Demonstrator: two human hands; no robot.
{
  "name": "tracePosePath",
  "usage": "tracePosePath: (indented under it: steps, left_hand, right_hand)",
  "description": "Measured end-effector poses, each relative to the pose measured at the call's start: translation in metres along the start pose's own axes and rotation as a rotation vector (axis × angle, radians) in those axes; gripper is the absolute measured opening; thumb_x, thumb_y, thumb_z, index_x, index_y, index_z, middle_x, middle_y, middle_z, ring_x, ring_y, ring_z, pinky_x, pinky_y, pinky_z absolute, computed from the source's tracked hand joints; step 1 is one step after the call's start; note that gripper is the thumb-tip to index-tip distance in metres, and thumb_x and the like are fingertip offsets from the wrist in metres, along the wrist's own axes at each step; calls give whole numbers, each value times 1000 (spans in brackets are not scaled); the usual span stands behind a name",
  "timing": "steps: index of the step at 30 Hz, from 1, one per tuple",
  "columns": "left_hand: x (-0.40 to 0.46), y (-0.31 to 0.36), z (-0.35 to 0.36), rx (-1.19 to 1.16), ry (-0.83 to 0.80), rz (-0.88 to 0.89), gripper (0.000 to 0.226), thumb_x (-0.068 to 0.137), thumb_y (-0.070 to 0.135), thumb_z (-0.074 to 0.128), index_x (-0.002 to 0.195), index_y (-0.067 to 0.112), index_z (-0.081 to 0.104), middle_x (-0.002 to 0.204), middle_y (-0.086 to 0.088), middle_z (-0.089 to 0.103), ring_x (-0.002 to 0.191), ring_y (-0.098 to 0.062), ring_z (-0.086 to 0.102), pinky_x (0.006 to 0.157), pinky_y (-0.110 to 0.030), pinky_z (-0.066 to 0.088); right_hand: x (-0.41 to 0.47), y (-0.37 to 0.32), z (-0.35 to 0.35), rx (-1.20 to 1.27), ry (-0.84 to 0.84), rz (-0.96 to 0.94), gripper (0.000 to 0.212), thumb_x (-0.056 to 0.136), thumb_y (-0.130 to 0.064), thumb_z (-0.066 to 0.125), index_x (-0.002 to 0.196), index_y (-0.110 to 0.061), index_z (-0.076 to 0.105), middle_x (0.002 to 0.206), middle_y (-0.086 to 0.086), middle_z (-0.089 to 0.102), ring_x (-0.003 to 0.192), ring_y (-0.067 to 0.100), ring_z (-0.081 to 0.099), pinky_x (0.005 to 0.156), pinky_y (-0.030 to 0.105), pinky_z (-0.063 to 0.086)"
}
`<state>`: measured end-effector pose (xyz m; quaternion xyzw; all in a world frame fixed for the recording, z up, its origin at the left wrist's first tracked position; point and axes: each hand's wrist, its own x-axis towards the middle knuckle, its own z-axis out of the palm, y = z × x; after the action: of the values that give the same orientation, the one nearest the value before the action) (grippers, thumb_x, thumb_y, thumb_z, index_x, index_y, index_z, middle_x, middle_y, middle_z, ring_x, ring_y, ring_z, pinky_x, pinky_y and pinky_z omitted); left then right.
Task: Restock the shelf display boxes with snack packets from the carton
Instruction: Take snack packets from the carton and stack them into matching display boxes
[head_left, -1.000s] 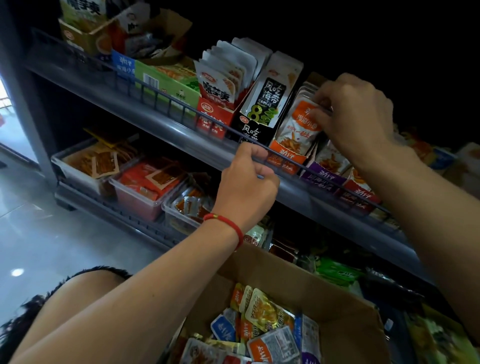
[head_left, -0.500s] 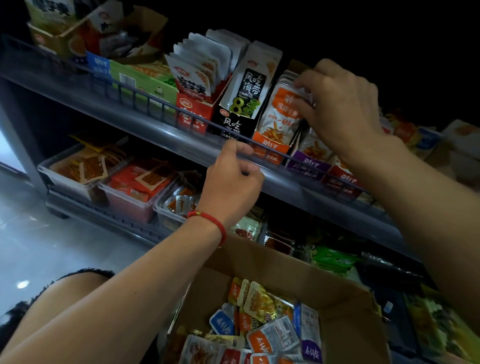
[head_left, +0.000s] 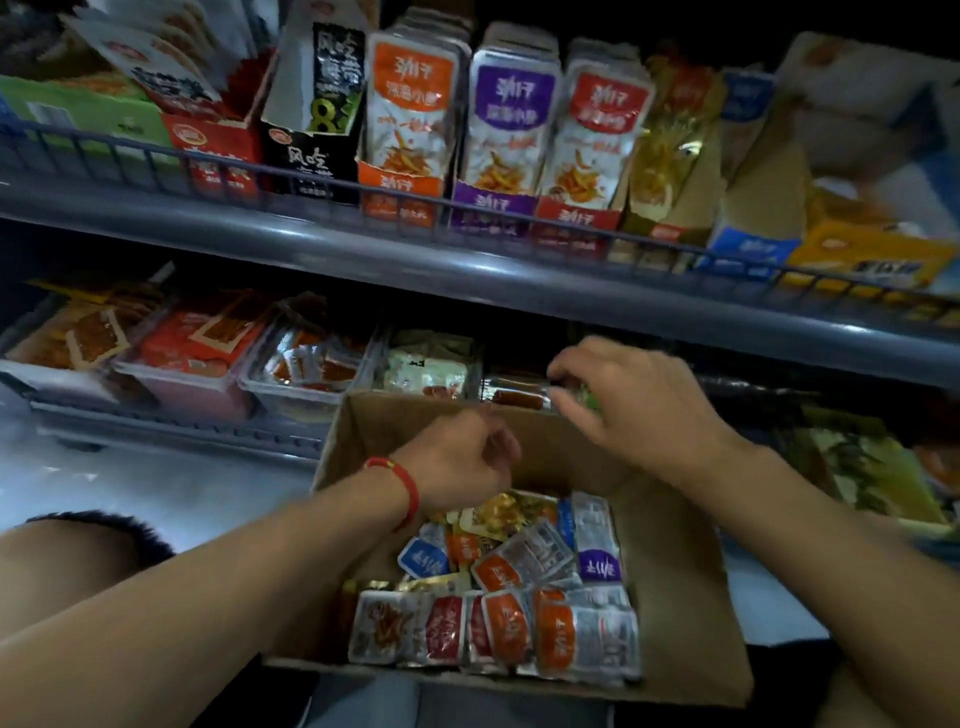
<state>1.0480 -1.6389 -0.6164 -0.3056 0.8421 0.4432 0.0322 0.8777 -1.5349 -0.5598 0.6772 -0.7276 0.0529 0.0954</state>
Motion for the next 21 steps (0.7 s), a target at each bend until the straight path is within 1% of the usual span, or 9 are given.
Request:
tracePosePath:
  steps: [3,6,8,10,11,14,17,19,21]
  left_hand:
    - [10,-20,49,194,-287,-57,22,89,16,68,110,20,70,109,0,71,101,-19,67,84,-29,55]
    - [16,-32,89,280,-440,-56,30,89,18,71,119,17,69,122,-2,69,111,-20,64,96,-30,52]
    - [20,-35,111,307,-441,-45,36,89,21,72,124,16,66,126,-2,67,114,-19,63,95,-28,52]
    - [23,-36,129,302,-436,-62,34,90,20,70,124,15,64,125,-4,66,110,-18,61,84,-17,49]
    - [24,-35,137,332,-415,-50,32,91,22,69,122,17,64,125,-3,66,111,-18,61,82,-15,45]
    - [25,-34,149,410,-345,-27,25,91,27,68,115,17,68,123,-2,67,111,-20,62,83,-21,44]
    - [29,-36,146,407,-372,-48,20,90,20,67,107,12,73,117,-5,70,109,-22,63,93,-29,51]
    - [31,-35,134,382,-397,-72,17,90,20,66,104,15,75,117,-3,71,109,-18,64,96,-31,52]
    - [30,-27,116,240,-395,-131,8,91,18,69,95,18,75,111,-6,73,97,-15,67,86,-29,56]
  right_hand:
    - [-24,17,18,162,-331,80,24,96,-46,61,113,-31,69,102,-11,70,94,11,66,80,37,56]
    - [-30,27,16,248,-399,101,26,95,-45,65,116,-31,70,99,-12,71,90,7,65,83,36,57]
    - [-30,32,12,317,-381,102,27,95,-44,66,117,-30,70,99,-12,71,90,6,65,83,37,57]
    - [-30,36,9,378,-377,104,27,94,-44,67,116,-29,71,98,-11,72,89,6,66,83,36,58]
    - [-29,37,8,399,-379,102,27,95,-43,67,116,-28,71,99,-11,71,90,6,66,84,37,58]
    - [-29,39,6,445,-404,95,25,96,-42,67,117,-28,70,101,-10,69,93,7,66,87,39,58]
    - [-31,39,5,434,-422,82,27,97,-39,66,120,-26,70,107,-8,69,96,9,65,89,39,57]
    - [-32,40,4,424,-444,73,29,97,-38,65,122,-24,69,112,-6,69,97,10,64,90,37,56]
    - [-34,41,4,425,-465,70,30,98,-38,65,123,-23,68,114,-6,69,98,10,64,89,34,54]
